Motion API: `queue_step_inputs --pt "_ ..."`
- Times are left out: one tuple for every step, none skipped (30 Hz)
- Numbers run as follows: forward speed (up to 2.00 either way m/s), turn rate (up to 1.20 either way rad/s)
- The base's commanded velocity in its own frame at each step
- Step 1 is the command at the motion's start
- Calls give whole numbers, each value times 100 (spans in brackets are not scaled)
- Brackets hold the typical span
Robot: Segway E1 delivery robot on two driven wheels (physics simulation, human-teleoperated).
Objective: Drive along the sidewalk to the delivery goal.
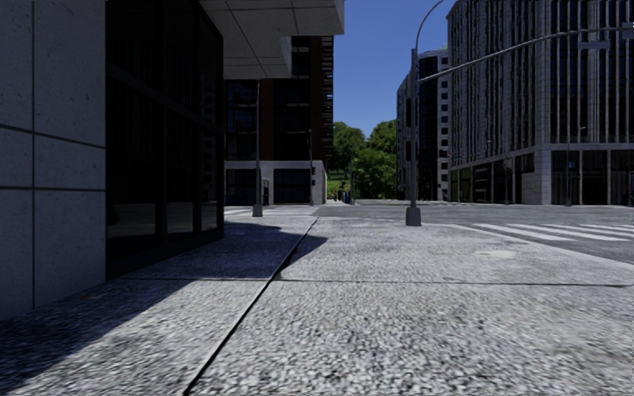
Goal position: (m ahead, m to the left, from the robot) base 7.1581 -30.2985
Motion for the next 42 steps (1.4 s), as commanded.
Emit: queue_step_inputs --pt "177 -32" --pt "173 -32" --pt "164 -32" --pt "162 -32" --pt "160 -32" --pt "160 -33" --pt "162 -34" --pt "167 -34" --pt "170 -34" --pt "170 -34" --pt "171 -34" --pt "171 -34" --pt "171 -34" --pt "171 -34" --pt "171 -34" --pt "171 -34" --pt "171 -34" --pt "171 -34" --pt "171 -34" --pt "171 -34" --pt "172 -34" --pt "172 -34" --pt "172 -34" --pt "173 -34" --pt "173 -34" --pt "173 -34" --pt "173 -34" --pt "173 -34" --pt "173 -34" --pt "173 -34" --pt "173 -34" --pt "173 -34" --pt "173 -34" --pt "173 -34" --pt "173 -34" --pt "173 -34" --pt "173 -34" --pt "173 -34" --pt "173 -34" --pt "173 -34" --pt "173 -34" --pt "173 -34"
